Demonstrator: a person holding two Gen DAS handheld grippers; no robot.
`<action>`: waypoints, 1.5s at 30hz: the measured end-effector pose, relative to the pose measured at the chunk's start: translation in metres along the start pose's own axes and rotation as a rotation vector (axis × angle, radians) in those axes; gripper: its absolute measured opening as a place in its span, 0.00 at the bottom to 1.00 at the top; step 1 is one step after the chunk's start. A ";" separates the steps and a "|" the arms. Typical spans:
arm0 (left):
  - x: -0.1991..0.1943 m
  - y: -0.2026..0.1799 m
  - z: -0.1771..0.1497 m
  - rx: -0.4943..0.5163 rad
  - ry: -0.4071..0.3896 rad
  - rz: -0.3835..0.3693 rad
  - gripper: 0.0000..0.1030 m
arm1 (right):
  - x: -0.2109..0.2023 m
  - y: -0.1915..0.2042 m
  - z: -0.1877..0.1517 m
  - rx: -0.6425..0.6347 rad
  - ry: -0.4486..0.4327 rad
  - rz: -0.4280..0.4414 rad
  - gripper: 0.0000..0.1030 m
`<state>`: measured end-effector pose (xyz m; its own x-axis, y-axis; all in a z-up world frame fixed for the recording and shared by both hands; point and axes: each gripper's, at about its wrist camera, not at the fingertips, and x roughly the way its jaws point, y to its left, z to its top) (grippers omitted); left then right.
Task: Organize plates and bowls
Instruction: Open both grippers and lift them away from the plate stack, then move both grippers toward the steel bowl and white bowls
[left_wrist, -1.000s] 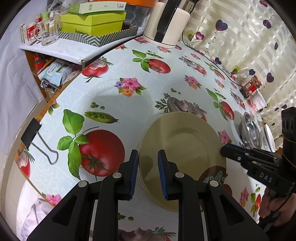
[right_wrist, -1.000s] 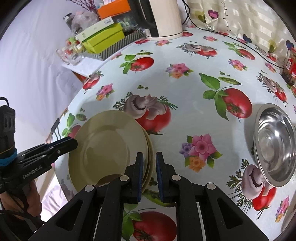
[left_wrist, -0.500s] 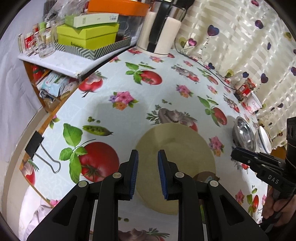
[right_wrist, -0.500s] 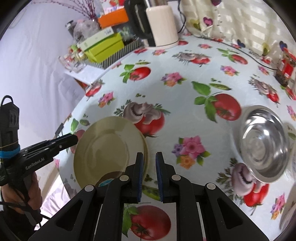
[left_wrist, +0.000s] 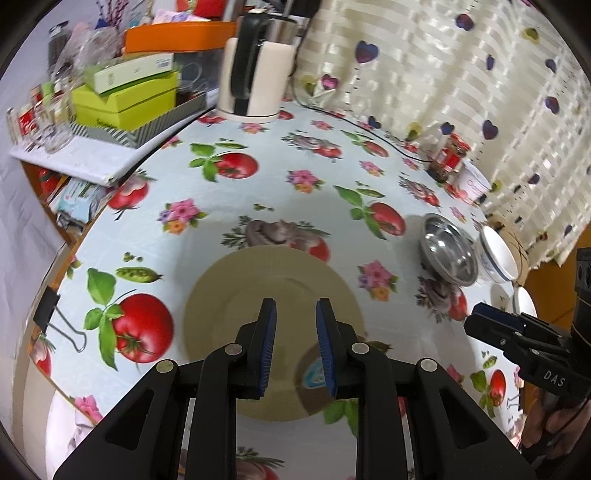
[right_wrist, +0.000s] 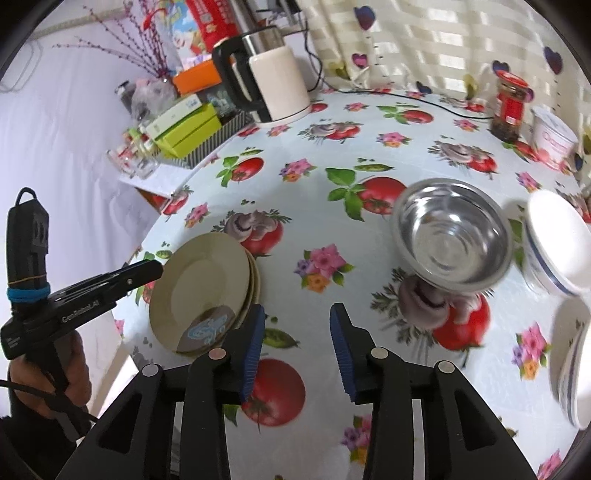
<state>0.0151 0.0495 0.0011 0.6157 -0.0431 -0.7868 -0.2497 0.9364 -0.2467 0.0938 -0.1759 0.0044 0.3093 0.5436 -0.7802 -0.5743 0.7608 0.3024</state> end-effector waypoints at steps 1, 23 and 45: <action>-0.001 -0.004 0.000 0.010 -0.001 -0.002 0.22 | -0.004 -0.002 -0.003 0.006 -0.007 0.001 0.36; 0.013 -0.055 0.010 0.111 0.018 -0.081 0.22 | -0.037 -0.040 -0.017 0.119 -0.088 -0.060 0.46; 0.066 -0.125 0.043 0.177 0.095 -0.175 0.23 | -0.026 -0.104 -0.011 0.289 -0.109 -0.133 0.34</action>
<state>0.1193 -0.0552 0.0041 0.5630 -0.2346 -0.7925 -0.0060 0.9577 -0.2877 0.1374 -0.2729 -0.0127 0.4553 0.4554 -0.7650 -0.2893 0.8883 0.3567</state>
